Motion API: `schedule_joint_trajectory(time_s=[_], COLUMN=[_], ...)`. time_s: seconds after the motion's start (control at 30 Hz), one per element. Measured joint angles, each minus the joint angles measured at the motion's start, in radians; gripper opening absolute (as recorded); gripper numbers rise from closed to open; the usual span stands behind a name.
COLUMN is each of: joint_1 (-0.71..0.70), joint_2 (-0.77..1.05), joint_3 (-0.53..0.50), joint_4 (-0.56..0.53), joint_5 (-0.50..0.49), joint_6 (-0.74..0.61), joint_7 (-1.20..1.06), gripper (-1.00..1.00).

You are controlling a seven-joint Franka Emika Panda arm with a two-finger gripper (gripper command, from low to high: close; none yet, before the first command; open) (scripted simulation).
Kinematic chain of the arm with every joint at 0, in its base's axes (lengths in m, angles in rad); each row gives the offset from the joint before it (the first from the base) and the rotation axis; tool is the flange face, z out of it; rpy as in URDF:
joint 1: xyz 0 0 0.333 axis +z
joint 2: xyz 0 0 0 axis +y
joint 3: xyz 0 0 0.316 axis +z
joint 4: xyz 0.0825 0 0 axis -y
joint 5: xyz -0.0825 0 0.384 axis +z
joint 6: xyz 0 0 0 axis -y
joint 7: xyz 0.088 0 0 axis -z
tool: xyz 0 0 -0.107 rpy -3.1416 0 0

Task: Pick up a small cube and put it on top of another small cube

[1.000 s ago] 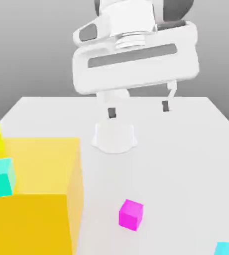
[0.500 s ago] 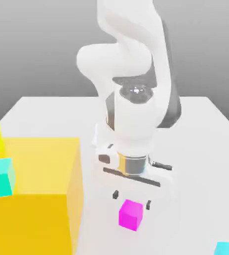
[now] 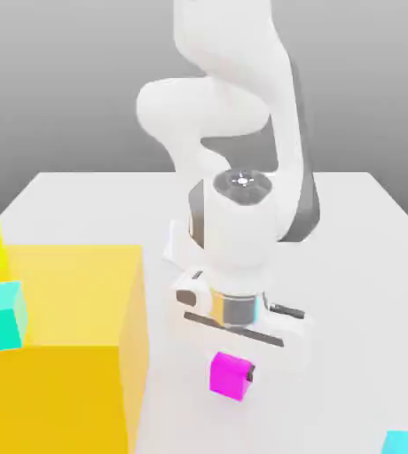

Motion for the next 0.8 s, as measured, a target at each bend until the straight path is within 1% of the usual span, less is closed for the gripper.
schedule_joint_trajectory(time_s=[0.03,0.1,0.3,0.57,0.63,0.7,0.73,0.8], joint_1=[-0.001,0.012,0.041,0.075,0.087,0.103,0.111,0.111], joint_2=[-0.024,-0.018,0.072,0.204,0.254,0.321,0.348,0.348], joint_3=[0.005,0.022,0.111,0.241,0.249,0.234,0.225,0.225], joint_4=[0.001,0.05,0.261,0.551,0.594,0.609,0.612,0.612], joint_5=[0.002,-0.016,-0.082,-0.13,-0.148,-0.175,-0.185,-0.185], joint_6=[-0.026,-0.071,-0.201,-0.369,-0.363,-0.312,-0.289,-0.289], joint_7=[-0.01,-0.071,-0.327,-0.71,-0.755,-0.751,-0.746,-0.746], gripper=[-1.0,-1.0,-1.0,-1.0,-1.0,-1.0,1.0,1.0])
